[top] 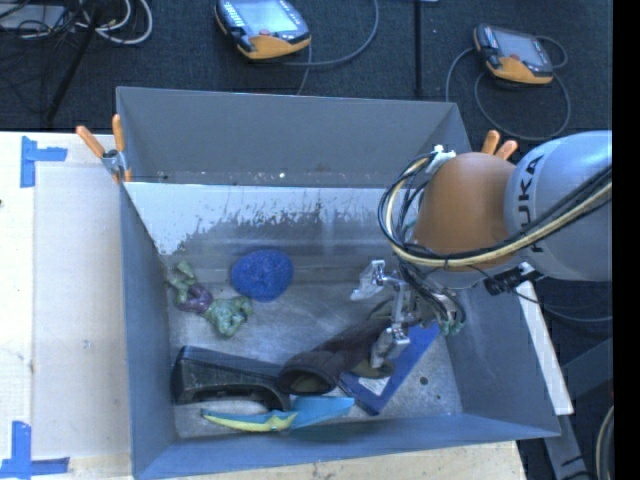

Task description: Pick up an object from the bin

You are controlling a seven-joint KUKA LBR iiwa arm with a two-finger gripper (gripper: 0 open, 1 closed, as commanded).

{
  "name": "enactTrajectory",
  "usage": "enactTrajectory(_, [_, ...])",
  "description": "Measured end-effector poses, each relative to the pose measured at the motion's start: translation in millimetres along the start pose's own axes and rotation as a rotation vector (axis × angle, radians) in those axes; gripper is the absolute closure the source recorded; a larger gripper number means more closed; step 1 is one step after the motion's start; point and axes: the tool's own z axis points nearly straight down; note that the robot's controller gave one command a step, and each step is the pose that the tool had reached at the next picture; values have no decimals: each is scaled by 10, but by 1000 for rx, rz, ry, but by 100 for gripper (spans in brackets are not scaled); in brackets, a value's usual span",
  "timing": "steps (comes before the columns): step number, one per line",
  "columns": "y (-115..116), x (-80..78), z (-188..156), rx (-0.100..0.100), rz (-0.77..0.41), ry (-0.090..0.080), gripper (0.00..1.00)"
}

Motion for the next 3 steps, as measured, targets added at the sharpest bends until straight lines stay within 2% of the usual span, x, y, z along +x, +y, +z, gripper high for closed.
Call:
enactTrajectory(1, [-87, -358, -237, 1, 22, -2, 0])
enactTrajectory(2, [-267, -303, 151, 1, 124, -20, 0])
enactTrajectory(3, [-242, -278, 81, -1, 123, 2, 100])
